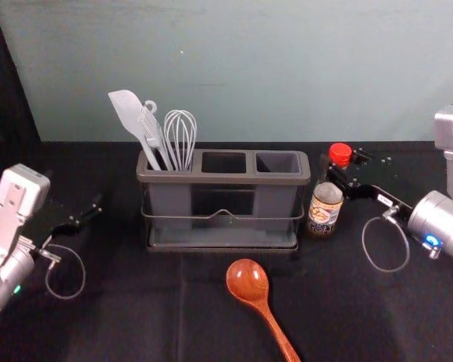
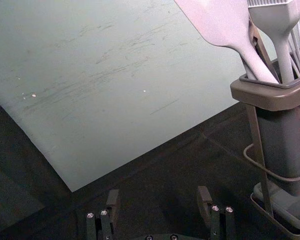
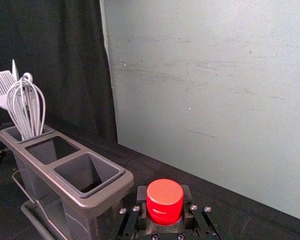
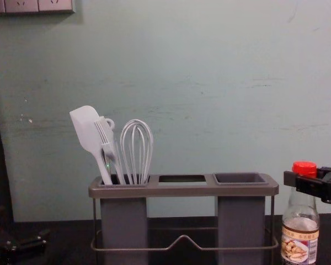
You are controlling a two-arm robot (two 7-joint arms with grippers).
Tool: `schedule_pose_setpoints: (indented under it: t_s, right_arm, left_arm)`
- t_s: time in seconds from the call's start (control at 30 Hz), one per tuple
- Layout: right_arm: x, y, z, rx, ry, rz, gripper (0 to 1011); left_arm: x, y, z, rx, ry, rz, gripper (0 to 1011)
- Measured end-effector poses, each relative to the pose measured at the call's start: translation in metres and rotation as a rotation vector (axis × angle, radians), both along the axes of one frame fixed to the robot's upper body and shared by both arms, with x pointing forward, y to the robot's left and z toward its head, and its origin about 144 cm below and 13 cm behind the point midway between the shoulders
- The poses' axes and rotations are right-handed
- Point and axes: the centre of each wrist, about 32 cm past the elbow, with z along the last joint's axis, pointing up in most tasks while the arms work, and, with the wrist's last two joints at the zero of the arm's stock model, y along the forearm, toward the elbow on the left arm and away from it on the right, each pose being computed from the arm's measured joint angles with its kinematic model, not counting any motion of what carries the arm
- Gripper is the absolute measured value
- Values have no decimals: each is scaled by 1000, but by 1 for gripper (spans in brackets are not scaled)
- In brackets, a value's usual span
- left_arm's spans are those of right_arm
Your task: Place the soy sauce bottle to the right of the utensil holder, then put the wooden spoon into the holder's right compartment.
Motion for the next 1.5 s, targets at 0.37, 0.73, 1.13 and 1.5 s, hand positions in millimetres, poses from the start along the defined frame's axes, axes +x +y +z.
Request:
schedule_pose_setpoints:
  t_s: [0.37,0.73,1.13,1.5]
  right_arm:
    - [0,1,-3,-7,10,-1,383]
    - [0,1,-3,-7,10,-2,523]
    - [0,1,-2,-7,9,-2,873]
    - [0,1,-2,-7,9,-1,1000]
  left_arm:
    - [0,0,0,0,0,0,1011]
    - [0,0,0,0,0,0,1011]
    - [0,0,0,0,0,0,1011]
    - [0,0,0,0,0,0,1012]
